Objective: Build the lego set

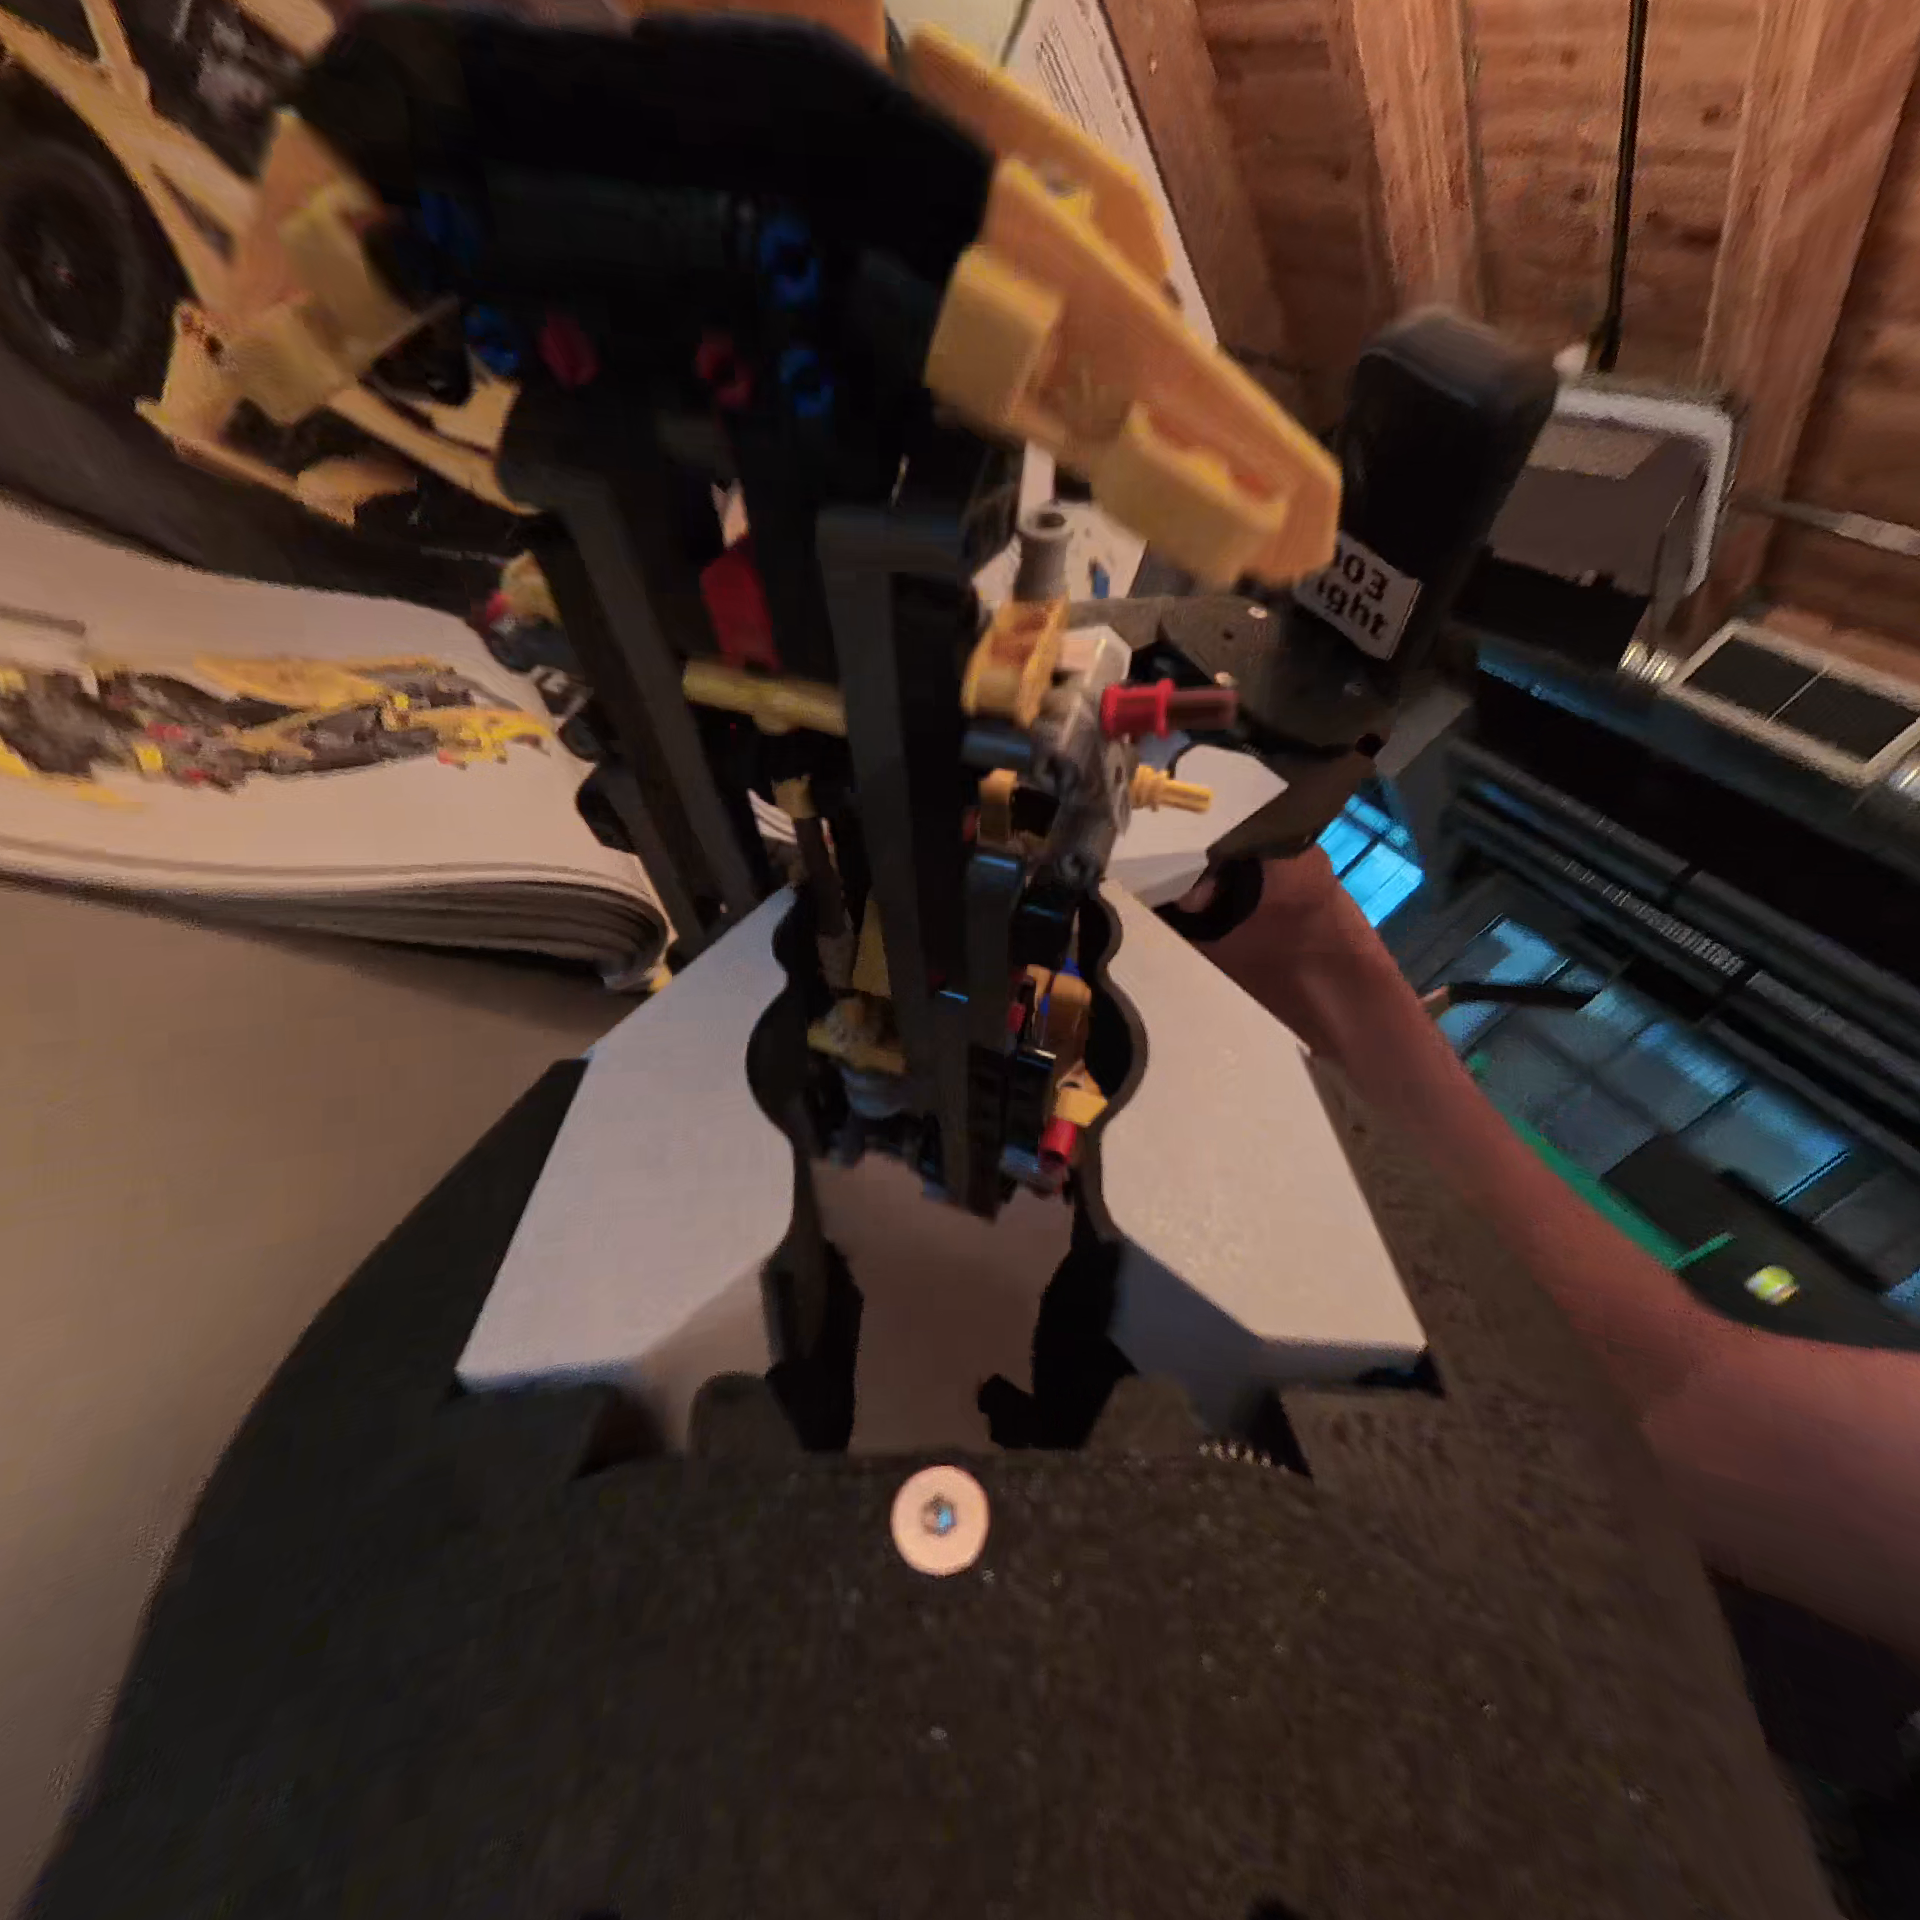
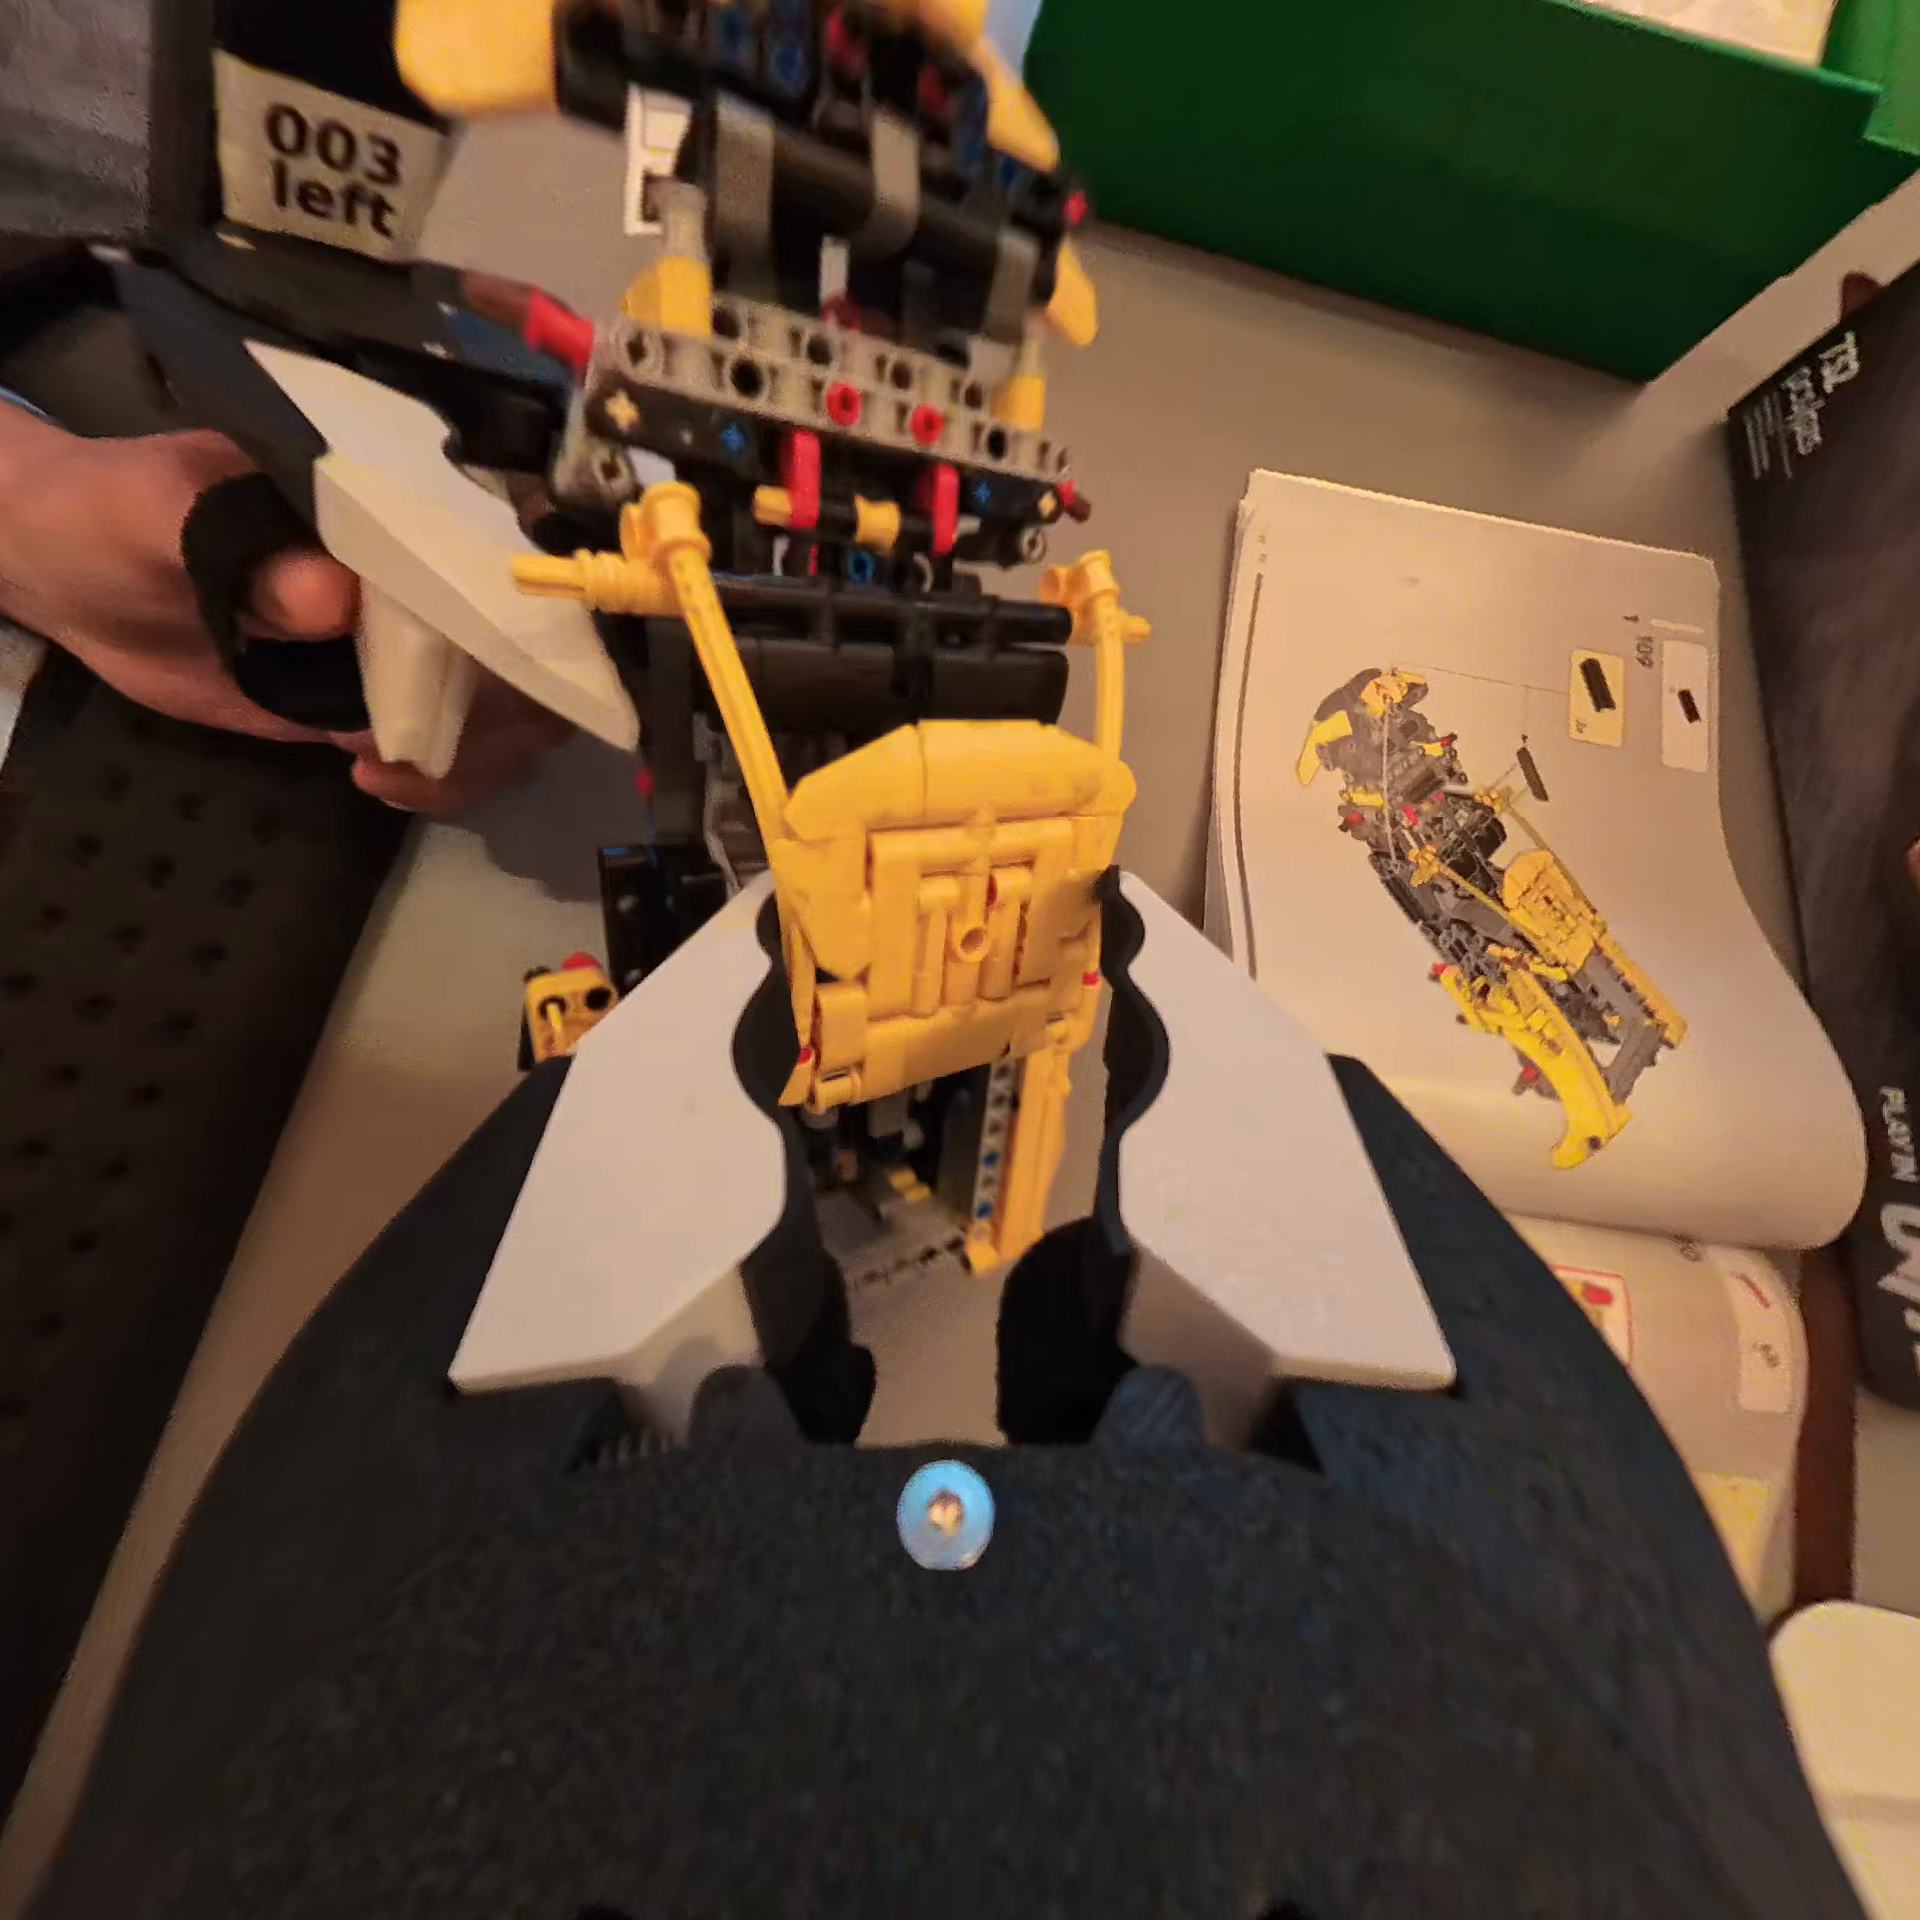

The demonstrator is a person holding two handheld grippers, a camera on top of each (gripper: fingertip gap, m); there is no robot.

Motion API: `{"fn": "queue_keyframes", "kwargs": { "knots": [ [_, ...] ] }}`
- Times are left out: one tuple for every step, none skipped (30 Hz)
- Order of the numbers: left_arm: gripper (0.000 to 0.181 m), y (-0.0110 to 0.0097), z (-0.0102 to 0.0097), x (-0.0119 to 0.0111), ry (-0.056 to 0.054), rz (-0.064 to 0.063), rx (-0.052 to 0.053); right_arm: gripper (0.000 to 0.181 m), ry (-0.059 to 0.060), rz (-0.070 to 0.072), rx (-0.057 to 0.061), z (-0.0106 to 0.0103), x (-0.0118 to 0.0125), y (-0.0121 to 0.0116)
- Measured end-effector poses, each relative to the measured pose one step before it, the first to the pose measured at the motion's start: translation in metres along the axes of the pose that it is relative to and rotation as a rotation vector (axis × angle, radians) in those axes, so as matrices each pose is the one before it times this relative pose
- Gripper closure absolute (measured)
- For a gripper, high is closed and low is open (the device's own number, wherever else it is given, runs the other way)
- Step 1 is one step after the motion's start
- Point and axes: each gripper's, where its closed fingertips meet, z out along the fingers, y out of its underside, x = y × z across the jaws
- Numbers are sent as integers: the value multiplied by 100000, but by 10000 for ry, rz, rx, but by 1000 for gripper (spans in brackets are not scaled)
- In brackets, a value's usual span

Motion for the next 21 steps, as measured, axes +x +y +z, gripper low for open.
{"fn": "queue_keyframes", "kwargs": {
  "knots": [
    [131,-208,356,57,-30,538,-220,126,182,193,191,-23,153,341],
    [132,-75,381,5,-46,628,-366,126,260,175,236,-38,272,250],
    [132,-84,377,-2,-13,651,-418,126,319,118,285,-74,305,77],
    [132,-186,298,23,58,537,-381,127,363,133,420,-168,349,-192],
    [132,-280,207,4,77,416,-339,128,290,254,423,-92,275,-262],
    [132,-264,111,-60,63,397,-348,128,246,290,361,17,194,-212],
    [132,-253,61,-109,83,321,-382,128,240,229,281,64,110,-134],
    [132,-324,37,-144,94,230,-357,128,262,260,282,110,94,-127],
    [133,-402,47,-164,107,211,-322,128,242,349,305,134,67,-143],
    [133,-408,76,-126,146,216,-344,128,214,376,313,89,29,-123],
    [133,-306,156,-76,159,256,-404,128,212,423,292,66,23,-40],
    [133,-151,211,-32,163,279,-467,128,223,492,289,-14,72,56],
    [133,-50,292,99,199,257,-433,128,207,386,275,-163,80,124],
    [133,-8,362,197,242,229,-340,127,208,311,254,-315,126,185],
    [133,7,432,296,248,205,-270,127,186,186,136,-427,134,254],
    [132,-7,494,352,206,228,-215,127,167,165,27,-485,117,297],
    [132,-36,584,386,170,264,-187,126,133,188,-32,-553,119,350],
    [132,-35,666,444,167,257,-179,125,112,163,-30,-615,125,413],
    [132,-27,768,486,150,250,-157,125,118,161,-26,-639,182,511],
    [132,-5,825,449,118,252,-126,124,80,194,6,-626,204,544],
    [132,16,859,459,124,222,-92,123,70,158,-16,-589,230,604]
  ]
}}
